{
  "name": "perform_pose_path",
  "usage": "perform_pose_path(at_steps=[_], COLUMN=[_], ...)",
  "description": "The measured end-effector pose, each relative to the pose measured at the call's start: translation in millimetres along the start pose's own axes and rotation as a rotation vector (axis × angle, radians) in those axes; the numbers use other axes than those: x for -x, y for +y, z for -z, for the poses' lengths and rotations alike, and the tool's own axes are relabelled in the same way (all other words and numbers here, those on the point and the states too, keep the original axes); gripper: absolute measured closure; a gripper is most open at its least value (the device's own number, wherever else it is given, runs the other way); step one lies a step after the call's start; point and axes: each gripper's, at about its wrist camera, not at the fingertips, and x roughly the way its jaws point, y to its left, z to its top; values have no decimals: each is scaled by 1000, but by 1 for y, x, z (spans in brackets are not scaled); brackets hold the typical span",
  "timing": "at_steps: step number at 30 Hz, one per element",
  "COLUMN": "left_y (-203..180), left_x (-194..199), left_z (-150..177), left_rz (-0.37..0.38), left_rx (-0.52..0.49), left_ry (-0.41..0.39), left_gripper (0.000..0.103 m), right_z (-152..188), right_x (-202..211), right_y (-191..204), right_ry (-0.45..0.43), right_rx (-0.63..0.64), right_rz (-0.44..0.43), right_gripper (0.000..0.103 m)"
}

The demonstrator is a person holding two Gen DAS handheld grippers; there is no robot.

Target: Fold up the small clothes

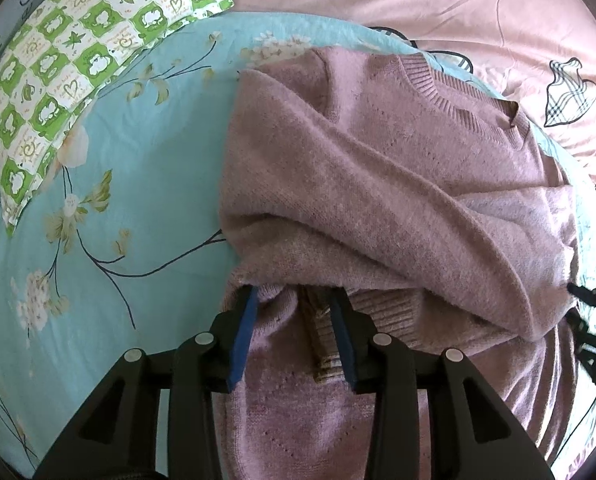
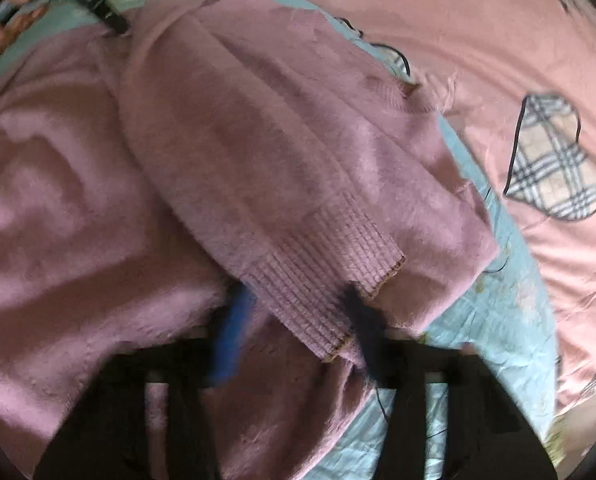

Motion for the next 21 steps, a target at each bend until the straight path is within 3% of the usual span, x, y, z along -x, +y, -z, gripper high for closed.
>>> perform_pose_path(at_steps=[2, 6, 9, 12, 14, 15, 16, 18, 21], left_y=[1, 3, 5, 6, 5, 6, 7, 10, 13], left_x=[0, 0, 2, 3, 4, 3, 3, 3, 5], left_z=[-1, -3, -3, -2, -1, 0, 0, 0, 0], left_rz=[3, 1, -2, -6, -14, -17, -17, -15, -14], left_rx=[3, 5, 16, 11, 5, 5, 10, 31, 41], left_ry=[1, -5, -10, -10, -12, -11, -11, -11, -12], left_gripper=[65, 65, 65, 65, 65, 65, 65, 65, 67], right_z=[2, 7, 9, 15, 22, 25, 29, 39, 63], right_x=[1, 6, 18, 39, 59, 63, 62, 50, 8], right_y=[-19, -40, -68, -106, -133, -144, -155, -165, -160], right_ry=[1, -10, -55, -178, -319, -355, -366, -311, -105], right_rx=[-106, -259, -457, -764, -973, -1039, -1095, -1164, -1278], right_rz=[-89, -217, -393, -680, -870, -931, -948, -901, -796], right_gripper=[94, 97, 98, 98, 98, 98, 98, 98, 98])
